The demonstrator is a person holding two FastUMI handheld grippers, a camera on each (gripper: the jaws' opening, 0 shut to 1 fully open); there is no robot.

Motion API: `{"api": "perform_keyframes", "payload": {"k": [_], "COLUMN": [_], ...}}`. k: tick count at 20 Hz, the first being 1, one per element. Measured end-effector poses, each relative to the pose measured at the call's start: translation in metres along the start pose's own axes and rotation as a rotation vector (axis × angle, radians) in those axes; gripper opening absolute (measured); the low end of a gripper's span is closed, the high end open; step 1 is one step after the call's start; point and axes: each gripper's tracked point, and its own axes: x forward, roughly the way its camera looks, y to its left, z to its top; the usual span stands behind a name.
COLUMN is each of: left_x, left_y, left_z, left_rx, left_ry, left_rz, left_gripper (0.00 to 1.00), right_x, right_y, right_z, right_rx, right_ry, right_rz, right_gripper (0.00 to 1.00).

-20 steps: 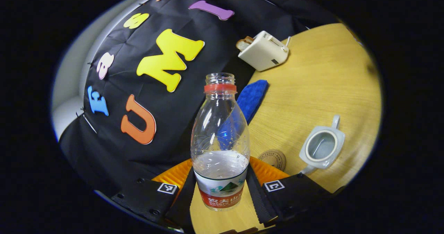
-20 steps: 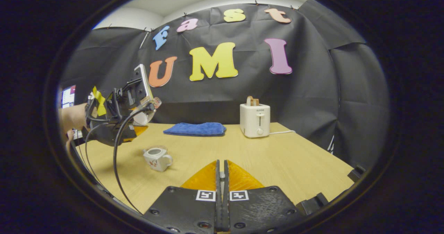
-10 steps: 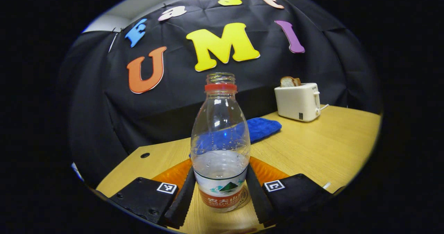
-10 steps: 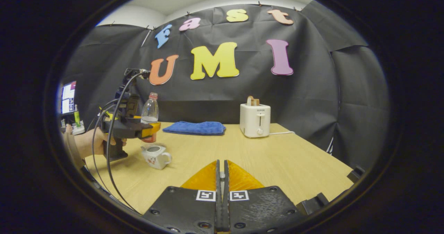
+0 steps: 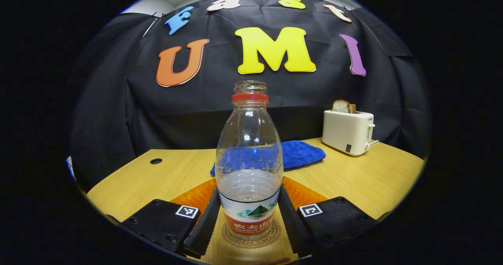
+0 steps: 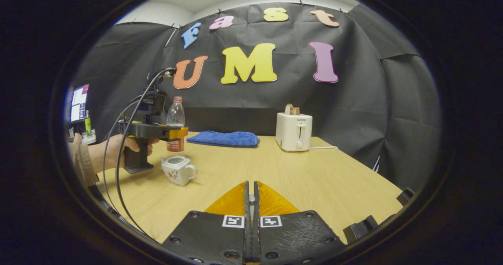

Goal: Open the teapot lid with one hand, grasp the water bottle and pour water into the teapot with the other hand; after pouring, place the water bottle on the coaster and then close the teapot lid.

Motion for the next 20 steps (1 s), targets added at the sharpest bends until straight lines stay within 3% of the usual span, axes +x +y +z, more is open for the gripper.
{"api": "perform_keyframes", "payload": {"k": [14,20], "left_x": [-0.003,-0.018], "left_y": [-0.003,-0.008], "left_z": [-0.003,0.0], "left_rx": [-0.004,-0.003], "left_ry": [0.011,0.016], "left_rz": [-0.011,-0.04], "left_gripper": [0.83,0.96], "right_x": [0.0,-0.004], "right_y": [0.005,0.013], "right_z": [0.0,0.006], "right_rx": [-0.018,-0.034], "right_ry": [0.002,-0.008], "right_rz": [-0.005,-0.001], "right_gripper": [0.0,0.0]}}
